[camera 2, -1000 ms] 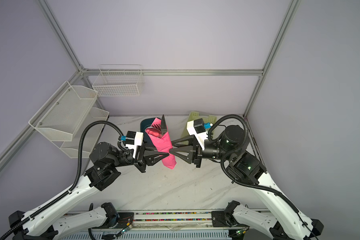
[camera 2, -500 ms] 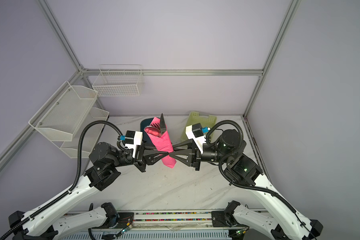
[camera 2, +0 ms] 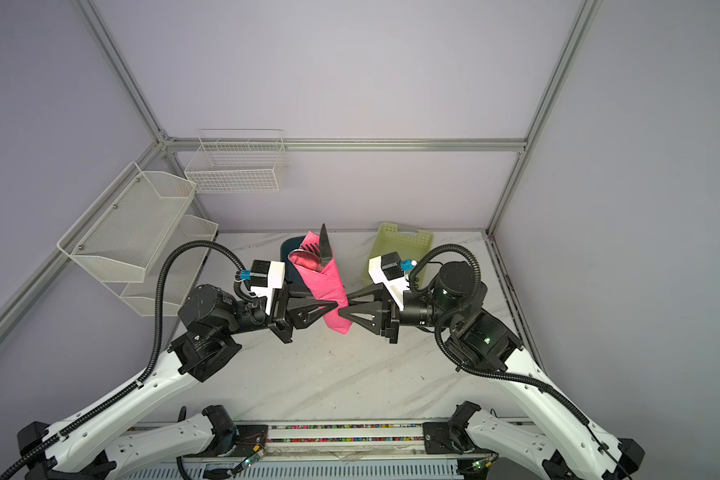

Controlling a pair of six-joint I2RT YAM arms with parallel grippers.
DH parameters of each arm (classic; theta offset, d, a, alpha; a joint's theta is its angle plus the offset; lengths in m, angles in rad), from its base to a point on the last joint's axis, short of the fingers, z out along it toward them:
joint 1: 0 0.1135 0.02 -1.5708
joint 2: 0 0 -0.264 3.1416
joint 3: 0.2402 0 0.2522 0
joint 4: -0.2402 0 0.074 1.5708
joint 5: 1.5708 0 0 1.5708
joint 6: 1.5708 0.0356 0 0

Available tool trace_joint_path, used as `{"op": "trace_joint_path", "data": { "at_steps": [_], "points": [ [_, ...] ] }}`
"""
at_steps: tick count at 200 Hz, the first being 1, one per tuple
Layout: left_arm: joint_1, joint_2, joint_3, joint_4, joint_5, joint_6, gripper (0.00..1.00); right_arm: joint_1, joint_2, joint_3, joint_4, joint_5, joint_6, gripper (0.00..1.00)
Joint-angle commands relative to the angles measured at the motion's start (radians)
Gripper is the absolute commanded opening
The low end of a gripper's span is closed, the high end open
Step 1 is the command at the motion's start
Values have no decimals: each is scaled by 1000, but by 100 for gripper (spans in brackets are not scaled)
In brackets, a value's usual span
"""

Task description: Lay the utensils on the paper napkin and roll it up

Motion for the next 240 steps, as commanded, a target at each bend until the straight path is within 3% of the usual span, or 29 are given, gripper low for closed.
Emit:
{"op": "trace_joint_path", "data": {
  "at_steps": [1, 25, 67, 97, 128, 161, 198, 240],
  "points": [
    [-3, -13, 1, 85, -31, -7, 4, -4, -2, 5, 41, -27, -23, 27],
    [-2, -7, 2, 88, -34, -10, 4, -4, 0, 3, 41, -23, -26, 24],
    [-2, -2, 4, 87, -36, -12, 4, -4, 2, 5, 38, 1, -24, 11],
    [-3, -20, -6, 65, -57, -4, 12, -4, 6, 8, 38, -4, -20, 0],
    [-2, -48, -18, 29, -83, 12, 26, -4, 2, 15, 39, 4, -23, 0],
    [-2, -84, -39, -4, -117, 28, 33, -4, -2, 24, 35, 19, -25, 0],
    [-1, -137, -66, -81, -185, 57, 37, -4, 0, 27, 33, 53, -28, 0],
    [0, -239, -112, -202, -368, 81, 40, -42, 38, 20, 34, 122, -6, 0]
  ]
}}
